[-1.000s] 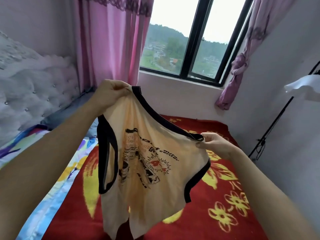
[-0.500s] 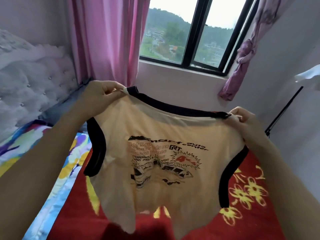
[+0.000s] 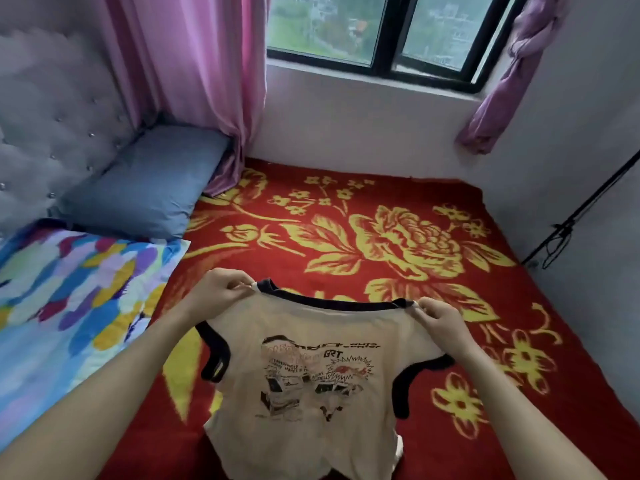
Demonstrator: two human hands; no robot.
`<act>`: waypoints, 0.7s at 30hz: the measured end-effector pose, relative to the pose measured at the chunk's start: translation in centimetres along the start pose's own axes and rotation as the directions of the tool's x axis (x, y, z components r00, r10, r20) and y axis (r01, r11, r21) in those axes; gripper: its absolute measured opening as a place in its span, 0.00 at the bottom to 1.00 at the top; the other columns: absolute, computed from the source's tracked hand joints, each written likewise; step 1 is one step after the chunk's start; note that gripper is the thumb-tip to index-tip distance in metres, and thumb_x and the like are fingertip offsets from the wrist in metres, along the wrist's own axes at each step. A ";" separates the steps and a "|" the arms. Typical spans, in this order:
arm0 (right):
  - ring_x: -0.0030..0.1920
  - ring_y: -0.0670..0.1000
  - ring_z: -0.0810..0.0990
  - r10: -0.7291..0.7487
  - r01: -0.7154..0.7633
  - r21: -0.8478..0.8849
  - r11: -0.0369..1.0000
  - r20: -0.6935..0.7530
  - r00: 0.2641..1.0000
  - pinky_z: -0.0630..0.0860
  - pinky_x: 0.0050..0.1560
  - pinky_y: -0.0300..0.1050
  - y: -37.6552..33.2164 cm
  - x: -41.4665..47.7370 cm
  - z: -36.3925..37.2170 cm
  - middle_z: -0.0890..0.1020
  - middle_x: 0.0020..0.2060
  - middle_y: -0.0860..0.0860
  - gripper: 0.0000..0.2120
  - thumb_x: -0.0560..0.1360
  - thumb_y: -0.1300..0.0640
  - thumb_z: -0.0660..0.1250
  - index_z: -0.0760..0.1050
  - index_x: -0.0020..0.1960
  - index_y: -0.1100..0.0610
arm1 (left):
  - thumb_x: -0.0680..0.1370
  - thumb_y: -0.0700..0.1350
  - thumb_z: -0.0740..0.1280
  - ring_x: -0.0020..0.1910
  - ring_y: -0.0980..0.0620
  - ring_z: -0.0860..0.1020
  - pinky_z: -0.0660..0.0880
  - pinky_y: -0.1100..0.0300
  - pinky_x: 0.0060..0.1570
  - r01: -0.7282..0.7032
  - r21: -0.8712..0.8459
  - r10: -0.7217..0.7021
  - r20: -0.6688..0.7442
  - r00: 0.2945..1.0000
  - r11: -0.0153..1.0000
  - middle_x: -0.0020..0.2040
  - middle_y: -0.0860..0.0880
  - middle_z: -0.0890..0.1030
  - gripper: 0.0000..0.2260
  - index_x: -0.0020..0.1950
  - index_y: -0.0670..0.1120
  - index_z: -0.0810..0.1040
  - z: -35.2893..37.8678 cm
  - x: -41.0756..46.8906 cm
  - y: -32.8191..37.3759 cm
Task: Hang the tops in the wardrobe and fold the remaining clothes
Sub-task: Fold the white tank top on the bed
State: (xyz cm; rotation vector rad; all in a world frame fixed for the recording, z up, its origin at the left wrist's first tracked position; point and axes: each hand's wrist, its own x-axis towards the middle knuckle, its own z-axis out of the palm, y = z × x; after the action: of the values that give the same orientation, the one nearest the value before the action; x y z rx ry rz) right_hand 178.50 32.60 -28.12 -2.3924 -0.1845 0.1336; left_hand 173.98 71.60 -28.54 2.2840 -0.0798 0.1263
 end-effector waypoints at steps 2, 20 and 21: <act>0.27 0.50 0.62 0.056 -0.055 -0.021 0.998 0.073 0.996 0.57 0.33 0.46 1.9 1.6 1.0 0.66 0.25 0.50 0.20 0.79 0.50 0.61 0.63 0.31 0.57 | 0.74 0.39 0.70 0.35 0.49 0.76 0.69 0.55 0.38 0.065 0.053 -0.068 0.056 0.996 0.996 0.35 0.45 0.81 0.06 0.40 0.49 0.82 1.9 1.5 -1.5; 0.73 0.55 0.56 0.137 -0.136 0.242 0.961 0.010 0.990 0.61 0.69 0.55 2.5 27.0 3.5 0.54 0.75 0.56 0.30 0.78 0.55 0.63 0.54 0.75 0.50 | 0.78 0.42 0.62 0.75 0.43 0.54 0.59 0.50 0.69 0.371 -0.178 -0.386 -0.059 0.920 0.911 0.76 0.40 0.54 0.29 0.76 0.50 0.52 10.1 25.2 -1.0; 0.75 0.54 0.51 0.128 -0.139 0.232 0.963 0.064 0.990 0.56 0.71 0.55 3.2 26.0 4.5 0.48 0.76 0.55 0.33 0.77 0.55 0.63 0.50 0.76 0.50 | 0.78 0.43 0.64 0.76 0.44 0.47 0.54 0.48 0.71 0.423 -0.154 -0.427 0.013 0.904 0.893 0.77 0.41 0.43 0.36 0.77 0.53 0.43 11.0 23.9 -2.1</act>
State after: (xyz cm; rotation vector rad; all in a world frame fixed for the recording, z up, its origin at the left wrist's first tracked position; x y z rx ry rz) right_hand 203.72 37.64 -34.78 -2.1646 -0.0268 0.2622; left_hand 198.65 64.25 -34.48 2.0911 0.4094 -0.0834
